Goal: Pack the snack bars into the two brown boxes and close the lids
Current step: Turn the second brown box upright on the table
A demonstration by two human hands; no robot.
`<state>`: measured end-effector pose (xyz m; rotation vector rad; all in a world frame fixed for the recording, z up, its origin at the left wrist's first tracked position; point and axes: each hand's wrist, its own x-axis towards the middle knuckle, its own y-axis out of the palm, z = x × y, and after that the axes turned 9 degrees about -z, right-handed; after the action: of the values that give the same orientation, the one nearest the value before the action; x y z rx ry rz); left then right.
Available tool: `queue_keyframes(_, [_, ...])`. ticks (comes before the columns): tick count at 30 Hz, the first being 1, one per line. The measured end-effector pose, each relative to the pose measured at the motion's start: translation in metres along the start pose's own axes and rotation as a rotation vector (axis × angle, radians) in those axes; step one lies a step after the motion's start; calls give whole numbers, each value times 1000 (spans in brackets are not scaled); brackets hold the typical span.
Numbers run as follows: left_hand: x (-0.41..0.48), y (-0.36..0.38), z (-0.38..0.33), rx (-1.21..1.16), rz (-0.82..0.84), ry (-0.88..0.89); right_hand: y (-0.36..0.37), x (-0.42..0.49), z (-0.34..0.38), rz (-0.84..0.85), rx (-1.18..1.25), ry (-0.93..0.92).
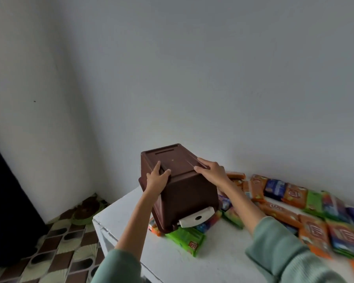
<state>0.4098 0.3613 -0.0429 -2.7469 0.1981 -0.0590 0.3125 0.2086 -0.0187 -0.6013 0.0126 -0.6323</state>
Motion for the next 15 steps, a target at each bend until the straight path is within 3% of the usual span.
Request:
queue_keyframes(6, [-89,32,-51,-13,38,82,-82,-58,-18,-119,21,7])
queue_keyframes(15, [-277,97,-66,-119,233,-12,-194,-169,-96,-202,113,142])
